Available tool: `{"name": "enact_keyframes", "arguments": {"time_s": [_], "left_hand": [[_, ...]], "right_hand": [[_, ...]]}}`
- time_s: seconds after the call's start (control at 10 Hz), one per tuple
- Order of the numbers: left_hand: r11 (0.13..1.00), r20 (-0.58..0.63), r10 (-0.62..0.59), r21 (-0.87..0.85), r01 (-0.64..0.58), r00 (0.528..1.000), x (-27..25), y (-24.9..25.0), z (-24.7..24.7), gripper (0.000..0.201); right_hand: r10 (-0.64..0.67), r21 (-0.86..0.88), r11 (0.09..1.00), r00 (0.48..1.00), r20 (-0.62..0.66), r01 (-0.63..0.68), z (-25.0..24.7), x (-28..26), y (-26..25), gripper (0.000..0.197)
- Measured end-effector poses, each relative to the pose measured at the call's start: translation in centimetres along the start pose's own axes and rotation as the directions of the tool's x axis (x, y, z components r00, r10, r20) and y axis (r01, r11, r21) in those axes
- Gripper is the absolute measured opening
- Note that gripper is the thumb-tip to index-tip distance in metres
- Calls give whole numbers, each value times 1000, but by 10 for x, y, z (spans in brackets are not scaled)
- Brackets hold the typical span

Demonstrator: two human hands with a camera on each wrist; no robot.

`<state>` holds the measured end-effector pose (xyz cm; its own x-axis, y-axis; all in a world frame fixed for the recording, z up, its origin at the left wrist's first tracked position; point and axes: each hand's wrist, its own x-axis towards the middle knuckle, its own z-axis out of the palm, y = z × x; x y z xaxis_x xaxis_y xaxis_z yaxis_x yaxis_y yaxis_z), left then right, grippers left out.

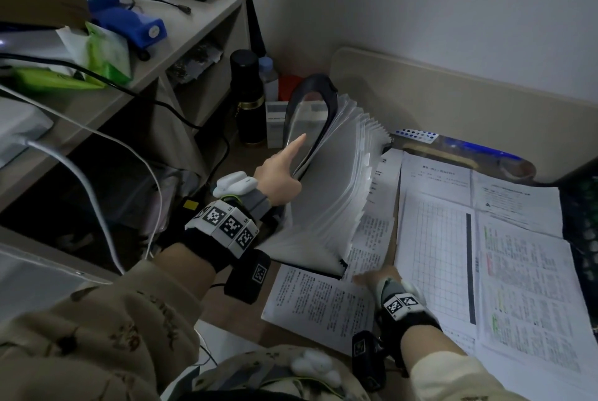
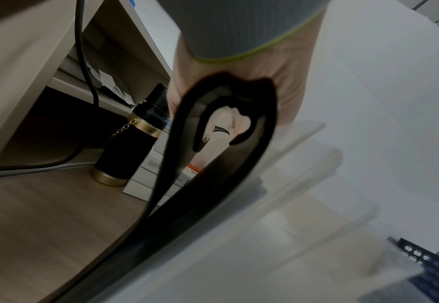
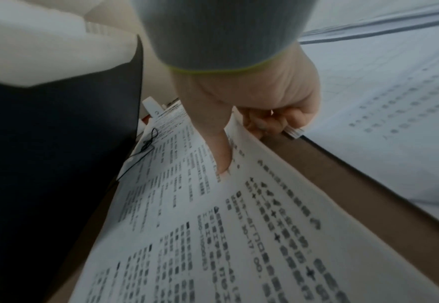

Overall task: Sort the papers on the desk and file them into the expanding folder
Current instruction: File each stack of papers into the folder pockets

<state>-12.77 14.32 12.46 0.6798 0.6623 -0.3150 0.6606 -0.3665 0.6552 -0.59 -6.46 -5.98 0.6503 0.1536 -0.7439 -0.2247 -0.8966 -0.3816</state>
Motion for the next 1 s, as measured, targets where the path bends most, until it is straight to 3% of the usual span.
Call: {"name": "enact_keyframes", "arguments": {"time_s": [0.2, 0.3, 0.4, 0.5, 0.6, 0.7, 0.8, 0.9, 1.0], "left_hand": [[1000, 3, 11, 8, -11, 1000, 1, -1, 2, 97], [1000, 6, 16, 11, -16, 1000, 1, 0, 6, 96], [999, 1, 25, 20, -25, 1000, 0, 2, 12, 96], [999, -10, 26, 41, -26, 1000, 0, 4, 17, 94], [997, -12, 34, 64, -33, 999, -1, 7, 22, 93], [995, -19, 40, 94, -38, 999, -1, 10, 26, 93], [993, -39, 40, 113, -35, 998, 0, 12, 31, 92], [991, -45, 29, 135, -23, 999, 0, 14, 36, 92], [989, -35, 20, 147, -15, 999, 3, 14, 40, 93]], "right_hand": [[-2, 26, 1000, 1000, 14, 1, -6, -5, -2, 58], [-133, 40, 990, 987, -86, 137, -8, -10, -2, 37], [-202, 74, 975, 972, -119, 211, -15, -11, -4, 44], [-225, 83, 968, 965, -134, 237, -30, -7, -5, 36], [-197, 118, 967, 955, -224, 227, -52, -4, -3, 30], [-134, 210, 956, 940, -313, 206, -71, 0, 6, 45], [-61, 262, 956, 964, -260, 131, -76, 4, 22, 58], [37, 218, 976, 995, -93, -16, -70, 10, 40, 66], [105, 184, 978, 994, -36, -97, -68, 10, 47, 43]]}}
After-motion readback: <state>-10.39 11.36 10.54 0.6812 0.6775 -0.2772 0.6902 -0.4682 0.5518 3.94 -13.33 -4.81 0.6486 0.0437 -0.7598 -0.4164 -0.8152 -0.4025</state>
